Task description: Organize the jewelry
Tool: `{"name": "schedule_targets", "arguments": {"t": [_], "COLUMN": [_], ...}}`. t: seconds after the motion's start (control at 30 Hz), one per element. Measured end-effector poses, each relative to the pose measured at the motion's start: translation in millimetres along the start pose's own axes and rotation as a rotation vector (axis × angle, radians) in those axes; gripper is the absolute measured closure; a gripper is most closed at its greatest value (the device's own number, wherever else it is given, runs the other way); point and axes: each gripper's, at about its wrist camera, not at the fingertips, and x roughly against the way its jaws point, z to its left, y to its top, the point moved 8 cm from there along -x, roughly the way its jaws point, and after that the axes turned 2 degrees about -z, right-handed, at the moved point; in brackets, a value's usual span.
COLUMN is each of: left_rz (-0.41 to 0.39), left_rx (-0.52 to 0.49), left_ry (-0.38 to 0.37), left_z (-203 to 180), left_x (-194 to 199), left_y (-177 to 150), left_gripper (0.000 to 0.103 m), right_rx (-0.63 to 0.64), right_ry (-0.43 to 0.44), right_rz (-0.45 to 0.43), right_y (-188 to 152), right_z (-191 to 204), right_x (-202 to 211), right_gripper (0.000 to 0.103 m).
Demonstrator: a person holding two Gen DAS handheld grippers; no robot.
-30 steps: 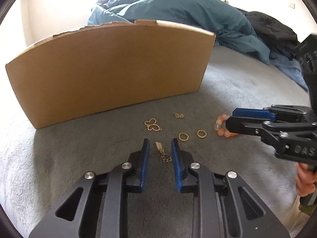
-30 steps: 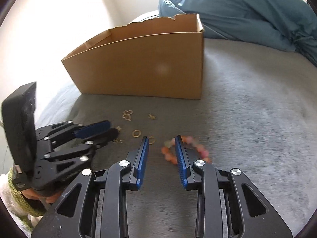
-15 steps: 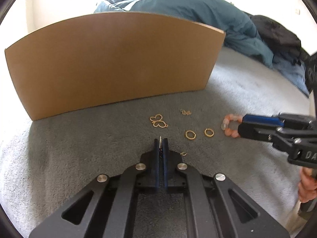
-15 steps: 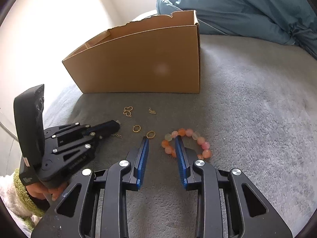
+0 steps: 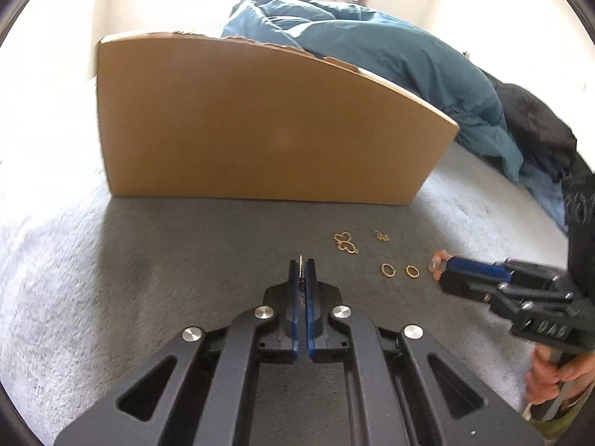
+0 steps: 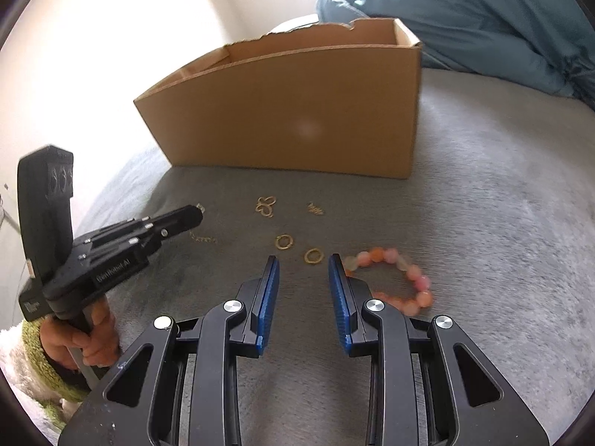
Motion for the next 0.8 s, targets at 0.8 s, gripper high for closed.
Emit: {"name": "schedule_targets", "arguments": {"t": [0.8], "left_rz": [0.005], "left_rx": [0.063], "left_ry": [0.0], "left_z": [13], "left_x": [-5], "left_y": [-3], "left_gripper": [0.101], "right_rx": [0.1], "right_ry": [-0.09], "right_rz": [0.049], "right_y": [-1], "right_z": [4], "right_x": [-30], "right_gripper": [0.081]}}
